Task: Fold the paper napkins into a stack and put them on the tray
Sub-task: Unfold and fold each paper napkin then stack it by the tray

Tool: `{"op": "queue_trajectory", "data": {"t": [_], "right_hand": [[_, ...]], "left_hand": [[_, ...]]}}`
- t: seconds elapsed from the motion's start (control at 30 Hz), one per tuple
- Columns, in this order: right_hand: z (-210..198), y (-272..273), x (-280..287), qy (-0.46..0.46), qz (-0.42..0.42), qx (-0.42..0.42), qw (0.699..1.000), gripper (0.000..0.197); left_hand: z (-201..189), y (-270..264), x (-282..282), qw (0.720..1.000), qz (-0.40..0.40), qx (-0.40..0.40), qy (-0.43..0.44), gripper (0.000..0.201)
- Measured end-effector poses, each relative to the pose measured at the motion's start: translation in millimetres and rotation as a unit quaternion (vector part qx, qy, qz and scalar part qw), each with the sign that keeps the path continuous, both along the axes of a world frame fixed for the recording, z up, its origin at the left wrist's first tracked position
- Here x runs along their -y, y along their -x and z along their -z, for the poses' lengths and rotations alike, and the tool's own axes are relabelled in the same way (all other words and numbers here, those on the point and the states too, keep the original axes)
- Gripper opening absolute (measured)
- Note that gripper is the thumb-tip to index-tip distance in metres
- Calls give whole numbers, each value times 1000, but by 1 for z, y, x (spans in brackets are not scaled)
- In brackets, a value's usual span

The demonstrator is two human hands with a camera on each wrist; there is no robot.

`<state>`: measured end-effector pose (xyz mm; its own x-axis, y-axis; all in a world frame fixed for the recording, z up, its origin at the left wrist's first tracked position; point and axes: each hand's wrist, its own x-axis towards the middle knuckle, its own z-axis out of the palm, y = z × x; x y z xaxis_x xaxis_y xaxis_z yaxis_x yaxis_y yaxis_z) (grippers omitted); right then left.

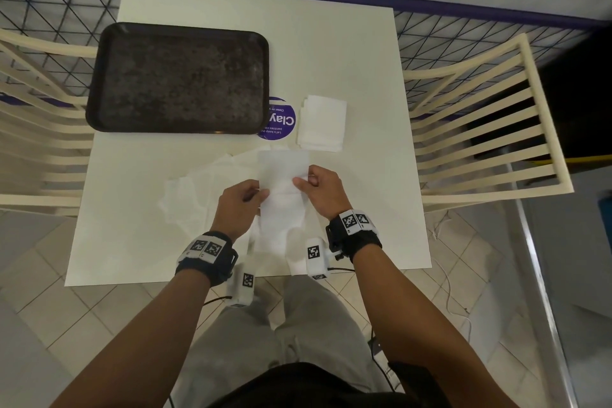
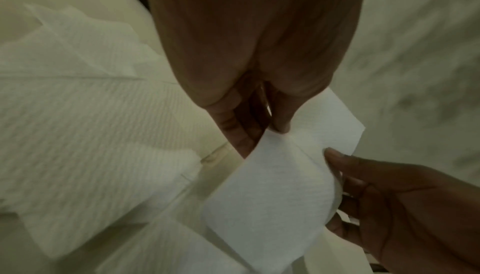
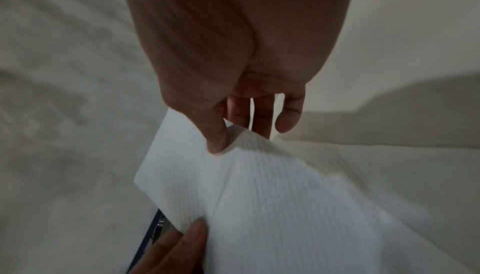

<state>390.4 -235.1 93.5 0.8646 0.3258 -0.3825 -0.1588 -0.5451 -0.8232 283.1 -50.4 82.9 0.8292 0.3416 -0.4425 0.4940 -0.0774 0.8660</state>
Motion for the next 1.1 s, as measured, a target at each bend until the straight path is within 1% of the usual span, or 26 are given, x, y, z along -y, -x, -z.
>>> {"op": "queue_trajectory", "data": {"t": [0.07, 0.1, 0.2, 0.33, 0.37, 0.43, 0.5, 0.57, 0.63, 0.73, 0.77, 0.83, 0.9, 0.97, 1.0, 1.03, 1.1], "right_hand": [[2, 1, 1, 9, -13, -20, 1000, 23], [2, 2, 1, 12, -22, -28, 999, 19], [4, 5, 2, 14, -37, -27, 999, 17], [3, 8, 3, 0, -26, -18, 1000, 12], [4, 9, 3, -9, -21, -15, 1000, 15], [8, 10, 2, -16, -10, -11, 1000, 28], [12, 10, 2, -11, -8, -22, 1000, 37], [10, 10, 1, -9, -4, -54, 998, 34], [2, 10, 0, -35, 23, -100, 994, 26], [-4, 8, 4, -101, 69, -149, 981, 34], [-6, 9, 4, -120, 73, -159, 977, 35], [-8, 9, 5, -120, 68, -164, 977, 29], [-5, 10, 5, -92, 62, -140, 984, 22], [2, 11, 5, -81, 43, -99, 991, 6], [5, 12, 5, -84, 35, -83, 992, 9], [6, 12, 4, -87, 34, -77, 993, 18], [5, 12, 3, -96, 37, -72, 992, 25]], "left_hand": [[2, -1, 0, 1000, -15, -4, -7, 8], [3, -2, 0, 1000, -20, -3, -6, 9], [4, -3, -3, 999, -33, 6, 24, 14], [2, -1, -4, 995, -37, 15, 91, 18], [2, -1, -4, 994, -44, 16, 101, 19], [0, -1, -3, 991, -61, 10, 115, 22], [-3, -1, -2, 990, -73, 2, 122, 20], [-5, -1, -1, 989, -76, -1, 126, 20], [-4, -1, -1, 989, -79, -5, 127, 27], [-3, 0, 0, 987, -86, -4, 136, 41], [-4, 0, 0, 987, -85, -2, 138, 44], [-7, 1, 1, 987, -83, -1, 141, 49], [-9, 1, 1, 986, -87, 0, 146, 49], [-10, 1, 0, 984, -95, 1, 151, 46], [-9, 1, -1, 983, -100, 2, 155, 43], [-8, 1, -1, 982, -105, 3, 157, 39], [-4, 0, -1, 984, -111, 5, 142, 24]]}}
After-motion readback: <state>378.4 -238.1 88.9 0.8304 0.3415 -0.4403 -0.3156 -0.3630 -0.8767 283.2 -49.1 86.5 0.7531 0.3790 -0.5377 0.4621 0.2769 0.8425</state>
